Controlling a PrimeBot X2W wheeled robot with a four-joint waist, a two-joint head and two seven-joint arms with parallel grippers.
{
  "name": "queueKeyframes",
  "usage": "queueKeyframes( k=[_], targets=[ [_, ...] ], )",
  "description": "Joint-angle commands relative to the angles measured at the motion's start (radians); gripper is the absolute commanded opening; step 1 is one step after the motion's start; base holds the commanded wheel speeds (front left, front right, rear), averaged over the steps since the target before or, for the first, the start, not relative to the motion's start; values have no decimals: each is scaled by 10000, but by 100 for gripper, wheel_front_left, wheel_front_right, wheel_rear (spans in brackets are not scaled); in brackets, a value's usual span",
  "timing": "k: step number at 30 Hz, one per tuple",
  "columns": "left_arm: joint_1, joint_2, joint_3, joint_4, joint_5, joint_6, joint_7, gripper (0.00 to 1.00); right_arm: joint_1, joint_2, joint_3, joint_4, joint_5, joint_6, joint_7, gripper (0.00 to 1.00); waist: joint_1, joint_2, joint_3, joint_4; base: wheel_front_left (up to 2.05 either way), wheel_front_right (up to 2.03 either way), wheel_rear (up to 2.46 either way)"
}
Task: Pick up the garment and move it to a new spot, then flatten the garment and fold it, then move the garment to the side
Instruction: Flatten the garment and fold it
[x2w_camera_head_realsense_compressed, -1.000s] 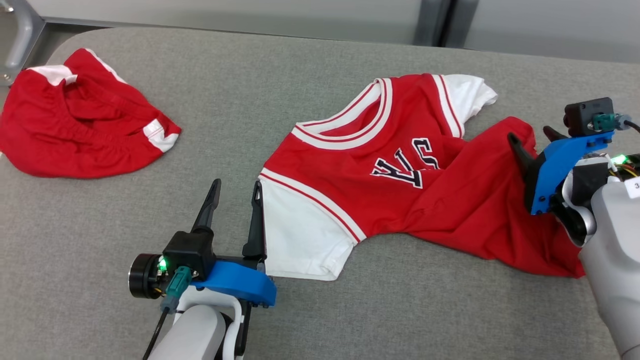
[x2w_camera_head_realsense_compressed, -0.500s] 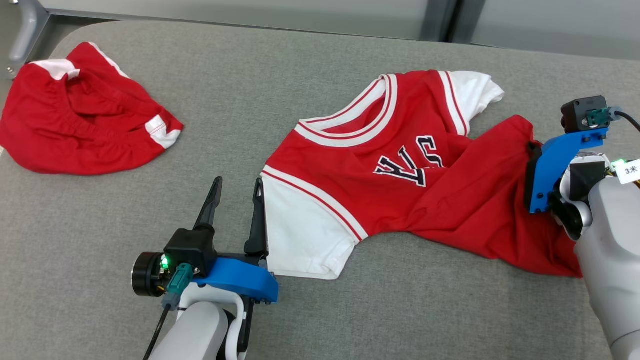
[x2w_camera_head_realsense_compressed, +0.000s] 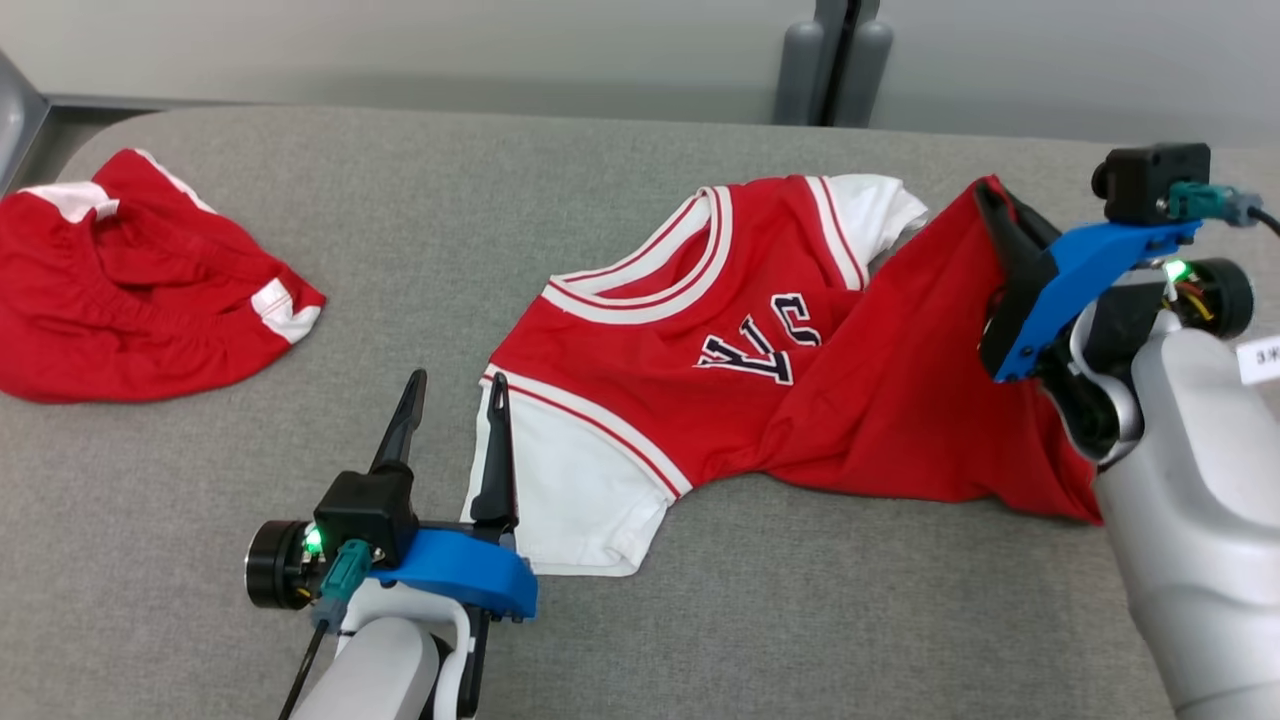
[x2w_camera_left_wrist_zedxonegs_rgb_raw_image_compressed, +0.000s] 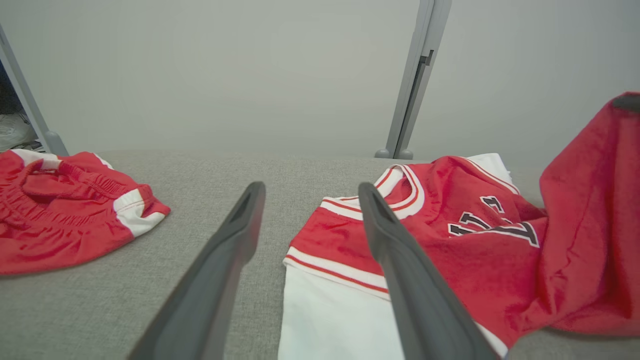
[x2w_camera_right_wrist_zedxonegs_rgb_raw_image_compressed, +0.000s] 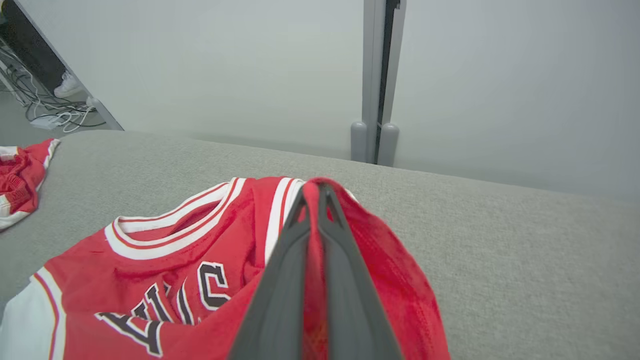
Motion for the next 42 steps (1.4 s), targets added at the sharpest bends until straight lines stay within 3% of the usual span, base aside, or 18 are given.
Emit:
queueKeyframes(
  k=[1, 9, 14, 19, 26, 37, 38, 39, 40, 41, 42],
  targets=[
    [155, 78, 62, 17, -16, 42, -26, 100, 490, -32, 129, -534, 450, 1, -17, 0, 1, 0, -256, -201, 0, 0, 0],
    [585, 343, 104, -177, -82, 179, 112, 100, 3407, -318, 434, -4335, 2018, 1, 521, 0, 1, 0, -900, -784, 0, 0, 0],
    [802, 508, 68, -390, -96, 277, 266, 100, 5757, -207, 124, -6687, 2171, 1, 1156, 0, 1, 0, -1142, -1182, 0, 0, 0],
    [896, 599, 27, -511, -146, 256, 360, 100, 7873, 184, -64, -8154, 2004, 1, 1741, 0, 1, 0, -1257, -1511, 0, 0, 0],
    [889, 637, -88, -580, -170, 253, 450, 100, 9299, 721, -309, -7787, 1915, 1, 1617, 0, 1, 0, -1292, -1893, 0, 0, 0],
    [848, 703, -205, -670, -179, 317, 513, 100, 9215, 839, -505, -5629, 1437, 1, 603, 0, 1, 0, -1250, -1860, 0, 0, 0],
    [867, 713, -195, -676, -193, 334, 511, 100, 9218, 849, -477, -5500, 1418, 1, 521, 7, 1, 0, -1245, -1849, 0, 0, 0],
    [867, 713, -195, -676, -193, 334, 511, 100, 9218, 849, -477, -5500, 1418, 1, 521, 7, 1, 0, -1245, -1849, 0, 0, 0],
    [896, 735, -172, -677, -185, 354, 493, 100, 9209, 854, -434, -5305, 1348, 1, 381, 37, 1, 0, -1244, -1841, 0, 0, 0],
    [905, 741, -168, -678, -196, 372, 485, 100, 9195, 868, -418, -5242, 1344, 1, 306, 97, 1, 0, -1245, -1841, 0, 0, 0],
    [905, 741, -168, -678, -196, 372, 485, 100, 9195, 868, -418, -5242, 1344, 1, 306, 97, 1, 0, -1245, -1841, 0, 0, 0]
  ],
)
